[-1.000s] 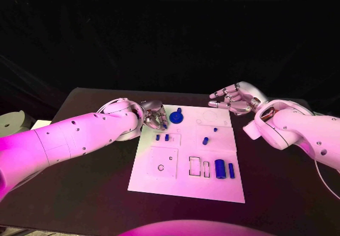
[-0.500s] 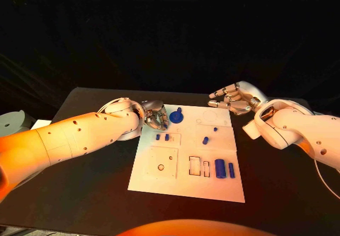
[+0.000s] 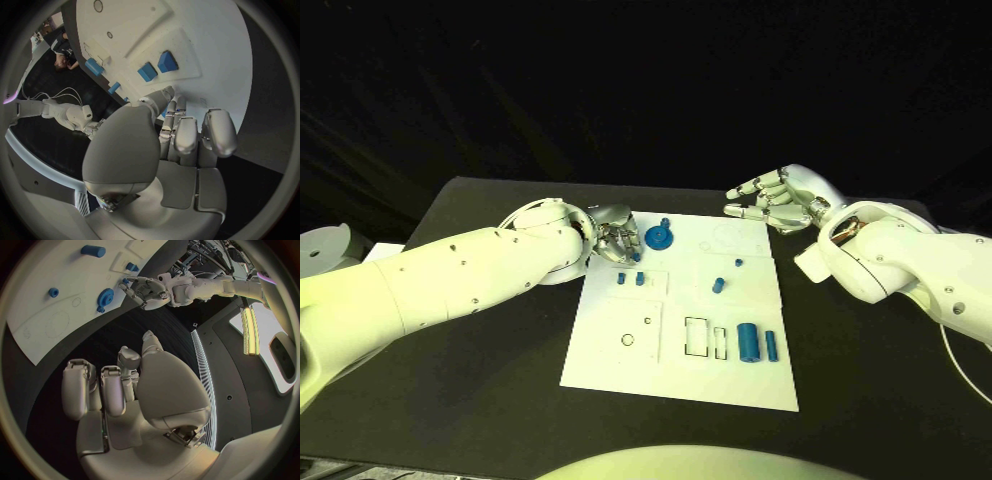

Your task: Assemble the parts on the task board

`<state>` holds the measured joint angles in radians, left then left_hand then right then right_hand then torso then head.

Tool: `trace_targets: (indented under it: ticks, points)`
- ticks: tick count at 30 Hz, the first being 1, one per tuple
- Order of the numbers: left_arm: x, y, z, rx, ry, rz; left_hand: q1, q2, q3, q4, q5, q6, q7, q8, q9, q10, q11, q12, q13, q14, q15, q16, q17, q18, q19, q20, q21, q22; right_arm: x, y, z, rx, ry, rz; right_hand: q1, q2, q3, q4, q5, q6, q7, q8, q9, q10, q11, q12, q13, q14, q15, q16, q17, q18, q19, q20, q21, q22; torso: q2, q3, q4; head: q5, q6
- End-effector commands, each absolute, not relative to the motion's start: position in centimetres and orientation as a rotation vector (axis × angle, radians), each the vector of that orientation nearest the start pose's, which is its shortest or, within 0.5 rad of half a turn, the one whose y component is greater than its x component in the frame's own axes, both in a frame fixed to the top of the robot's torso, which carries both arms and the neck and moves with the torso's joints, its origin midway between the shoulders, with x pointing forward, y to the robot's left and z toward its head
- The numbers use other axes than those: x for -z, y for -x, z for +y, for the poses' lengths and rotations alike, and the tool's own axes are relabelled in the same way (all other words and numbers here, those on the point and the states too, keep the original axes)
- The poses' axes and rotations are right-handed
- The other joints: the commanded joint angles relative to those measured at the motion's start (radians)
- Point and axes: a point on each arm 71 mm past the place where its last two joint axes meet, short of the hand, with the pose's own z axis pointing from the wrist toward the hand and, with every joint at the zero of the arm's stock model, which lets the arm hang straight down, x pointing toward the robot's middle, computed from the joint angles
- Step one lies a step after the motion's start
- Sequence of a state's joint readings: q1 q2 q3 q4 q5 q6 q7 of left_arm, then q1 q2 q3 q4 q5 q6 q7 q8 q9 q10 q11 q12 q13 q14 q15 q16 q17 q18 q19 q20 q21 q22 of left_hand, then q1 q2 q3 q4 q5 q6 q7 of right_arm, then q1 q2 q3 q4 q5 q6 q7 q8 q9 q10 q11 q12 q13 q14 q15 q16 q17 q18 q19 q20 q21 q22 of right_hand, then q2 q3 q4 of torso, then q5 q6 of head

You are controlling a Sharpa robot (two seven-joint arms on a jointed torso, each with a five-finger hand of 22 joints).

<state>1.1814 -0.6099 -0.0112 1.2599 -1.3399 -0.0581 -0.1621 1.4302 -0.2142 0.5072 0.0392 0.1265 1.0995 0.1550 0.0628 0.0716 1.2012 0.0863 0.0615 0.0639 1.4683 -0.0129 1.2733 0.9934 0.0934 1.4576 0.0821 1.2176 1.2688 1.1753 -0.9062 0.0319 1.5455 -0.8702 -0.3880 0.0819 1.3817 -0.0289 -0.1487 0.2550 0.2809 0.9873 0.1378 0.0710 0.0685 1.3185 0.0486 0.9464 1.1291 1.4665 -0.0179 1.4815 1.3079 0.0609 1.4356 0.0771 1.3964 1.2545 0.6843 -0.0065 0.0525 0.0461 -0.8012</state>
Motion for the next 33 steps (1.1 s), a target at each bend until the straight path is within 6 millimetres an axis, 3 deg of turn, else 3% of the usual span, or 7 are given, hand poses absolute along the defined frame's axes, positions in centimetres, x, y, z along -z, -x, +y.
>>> trace_targets:
  ticks: [1, 12, 19, 25, 26, 30, 33]
  points:
    - [21.9, -52.5, 15.5, 0.622, -0.099, 1.959, -0.01, -0.001, 0.007, -0.002, -0.002, -0.019, -0.002, -0.003, -0.004, -0.015, 0.001, -0.002, -0.001, 0.007, 0.009, -0.004, -0.005, -0.009, -0.001, 0.01, -0.01, -0.004, 16.4, -48.7, -22.7, -1.026, -0.377, 1.605, 0.008, 0.005, 0.001, -0.004, 0.006, 0.008, -0.001, 0.002, 0.002, -0.003, 0.0, 0.0, 0.001, 0.079, -0.009, -0.002, 0.162, 0.006, -0.003, 0.0, -0.005, 0.001, 0.0, -0.0001, -0.0003, 0.0, -0.001]
    - [22.0, -52.7, 16.3, 0.603, -0.079, 1.954, -0.023, -0.013, 0.009, -0.009, -0.003, -0.065, -0.001, -0.002, -0.008, -0.055, 0.007, -0.002, -0.001, 0.004, 0.013, -0.005, -0.019, -0.003, -0.008, 0.015, -0.036, -0.023, 16.6, -48.8, -23.0, -1.009, -0.389, 1.623, 0.011, 0.008, -0.002, -0.006, 0.005, 0.005, 0.0, 0.0, 0.001, -0.028, 0.0, -0.053, -0.037, 0.076, -0.009, -0.011, 0.153, 0.01, -0.012, 0.0, -0.017, -0.018, 0.0, -0.0001, 0.0006, -0.002, -0.002]
    - [21.6, -52.3, 17.4, 0.66, -0.023, 1.944, -0.019, -0.008, 0.014, -0.015, 0.002, -0.065, 0.002, 0.001, -0.007, -0.068, 0.01, -0.001, -0.001, 0.004, 0.015, -0.002, -0.021, -0.001, -0.011, 0.017, -0.049, -0.034, 17.1, -49.2, -23.9, -0.898, -0.33, 1.671, 0.122, 0.05, 0.042, -0.043, -0.032, 0.012, 0.008, 0.003, 0.002, -0.239, 0.009, -0.479, -0.365, 0.052, -0.006, -0.099, 0.067, 0.03, -0.057, 0.0, -0.086, -0.119, -0.001, -0.0014, -0.0008, -0.006, -0.002]
    - [20.5, -51.7, 18.4, 0.902, 0.191, 1.843, -0.02, 0.0, 0.021, -0.017, 0.009, -0.056, 0.007, 0.005, -0.005, -0.073, 0.013, 0.001, 0.0, 0.003, 0.018, 0.0, -0.023, 0.009, -0.026, 0.02, -0.097, -0.071, 17.5, -49.4, -24.5, -0.733, -0.152, 1.715, 0.199, 0.036, 0.091, -0.064, -0.053, 0.054, 0.009, 0.013, 0.004, -0.251, 0.019, -0.661, -0.56, 0.05, 0.002, -0.131, 0.035, 0.033, -0.057, 0.006, -0.101, -0.136, -0.002, -0.0011, 0.0021, -0.018, 0.0]
    - [20.2, -51.7, 18.5, 0.96, 0.244, 1.814, -0.021, 0.004, 0.024, -0.017, 0.009, -0.053, 0.009, 0.006, -0.004, -0.072, 0.014, 0.002, 0.0, 0.002, 0.019, -0.002, -0.028, 0.014, -0.034, 0.021, -0.118, -0.088, 17.6, -49.4, -24.5, -0.702, -0.113, 1.72, 0.21, 0.032, 0.101, -0.067, -0.054, 0.065, 0.007, 0.014, 0.004, -0.244, 0.019, -0.689, -0.596, 0.05, 0.002, -0.134, 0.033, 0.033, -0.055, 0.006, -0.1, -0.135, -0.003, -0.0013, 0.0028, -0.022, 0.001]
    - [19.1, -51.4, 19.5, 1.28, 0.702, 1.628, -0.036, 0.023, 0.032, -0.013, 0.011, -0.03, 0.013, 0.01, -0.003, -0.066, 0.017, 0.017, 0.002, -0.106, 0.025, -0.152, -0.272, 0.067, -0.161, 0.029, -0.407, -0.307, 18.2, -49.1, -24.2, -0.522, 0.118, 1.751, 0.225, 0.0, 0.147, -0.059, -0.093, 0.103, -0.011, 0.011, 0.002, -0.191, 0.012, -0.784, -0.752, 0.052, 0.0, -0.148, 0.018, 0.032, -0.049, 0.006, -0.104, -0.138, -0.001, -0.0021, 0.0003, -0.046, 0.005]
    - [19.0, -51.2, 20.2, 1.415, 1.007, 1.526, -0.056, 0.025, 0.017, -0.007, 0.021, -0.02, 0.015, 0.013, -0.002, -0.031, 0.011, 0.039, 0.006, -0.142, 0.023, -0.191, -0.334, 0.083, -0.204, 0.027, -0.501, -0.376, 18.6, -48.8, -23.7, -0.435, 0.228, 1.762, 0.224, -0.019, 0.18, -0.049, -0.126, 0.114, -0.018, 0.002, 0.0, -0.167, 0.007, -0.814, -0.822, 0.054, -0.003, -0.154, 0.011, 0.033, -0.046, 0.002, -0.107, -0.14, 0.0, -0.0025, -0.0013, -0.053, 0.007]
